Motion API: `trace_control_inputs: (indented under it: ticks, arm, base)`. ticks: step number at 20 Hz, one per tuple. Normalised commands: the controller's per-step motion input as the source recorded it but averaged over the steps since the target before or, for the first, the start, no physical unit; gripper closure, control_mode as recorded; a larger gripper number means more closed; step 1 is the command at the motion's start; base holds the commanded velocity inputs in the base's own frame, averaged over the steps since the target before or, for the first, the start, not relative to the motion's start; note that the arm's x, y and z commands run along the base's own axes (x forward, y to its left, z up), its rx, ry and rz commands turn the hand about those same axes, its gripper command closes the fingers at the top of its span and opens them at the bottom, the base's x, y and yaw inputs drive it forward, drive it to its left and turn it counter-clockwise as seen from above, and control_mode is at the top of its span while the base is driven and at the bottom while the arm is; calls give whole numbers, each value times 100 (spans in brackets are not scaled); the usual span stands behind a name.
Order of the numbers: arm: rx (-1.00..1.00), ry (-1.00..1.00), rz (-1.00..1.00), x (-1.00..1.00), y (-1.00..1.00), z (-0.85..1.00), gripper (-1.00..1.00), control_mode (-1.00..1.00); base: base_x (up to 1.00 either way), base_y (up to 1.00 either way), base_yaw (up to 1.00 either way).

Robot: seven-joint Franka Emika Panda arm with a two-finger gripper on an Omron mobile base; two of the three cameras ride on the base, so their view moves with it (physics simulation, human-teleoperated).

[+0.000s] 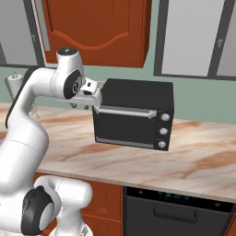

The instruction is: The dining table condiment station is running low on condiment bottle. Refill the condiment station by opening the cabinet and taking the condiment bottle from the cabinet and placing it on the dining table.

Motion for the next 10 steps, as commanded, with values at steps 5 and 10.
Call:
trace_control_inputs:
  ticks: [5, 10]
  arm:
    - [0, 0, 0, -4, 0, 0, -100, -100]
    - [-2, -65, -3, -77, 10, 26, -100, -100]
  base:
    - [0, 0, 0]
    - [0, 0, 0]
